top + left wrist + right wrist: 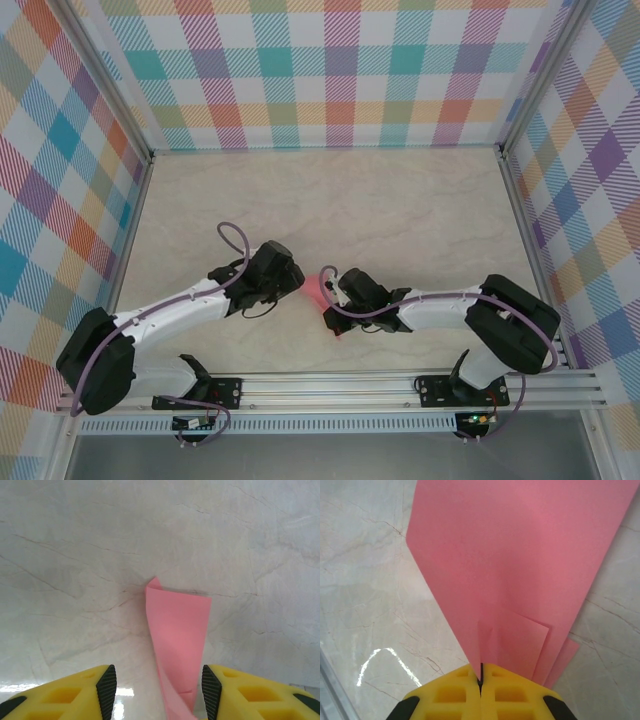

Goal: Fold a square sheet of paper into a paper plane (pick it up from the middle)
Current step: Fold the wing for the fifth time at the center of the table.

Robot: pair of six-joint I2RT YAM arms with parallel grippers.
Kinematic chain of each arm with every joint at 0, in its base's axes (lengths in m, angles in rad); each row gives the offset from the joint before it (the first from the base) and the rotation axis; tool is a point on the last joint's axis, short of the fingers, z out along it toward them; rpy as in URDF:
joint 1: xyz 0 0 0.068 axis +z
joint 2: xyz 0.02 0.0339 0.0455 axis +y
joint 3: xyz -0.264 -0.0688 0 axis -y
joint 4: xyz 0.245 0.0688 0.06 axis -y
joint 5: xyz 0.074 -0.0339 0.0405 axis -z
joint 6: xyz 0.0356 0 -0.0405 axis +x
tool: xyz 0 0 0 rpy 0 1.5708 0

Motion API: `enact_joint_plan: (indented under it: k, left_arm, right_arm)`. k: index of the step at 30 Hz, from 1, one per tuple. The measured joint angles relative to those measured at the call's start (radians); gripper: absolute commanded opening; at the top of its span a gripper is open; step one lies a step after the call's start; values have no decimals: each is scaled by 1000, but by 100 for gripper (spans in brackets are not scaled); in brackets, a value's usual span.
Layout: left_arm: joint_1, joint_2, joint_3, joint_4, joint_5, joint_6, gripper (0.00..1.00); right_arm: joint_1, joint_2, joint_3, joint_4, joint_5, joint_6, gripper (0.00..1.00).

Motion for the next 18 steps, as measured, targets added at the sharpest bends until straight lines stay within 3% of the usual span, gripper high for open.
enact_joint_plan:
  k: [9,18]
  left_arm:
    - [0,-67,-98,128,71,17,32]
    - [0,18,-153,331,200,19,30]
  right_arm:
    - [-89,-34,-47,73,-135,101,1]
    - [-107,7,-72,131,-178,192,3]
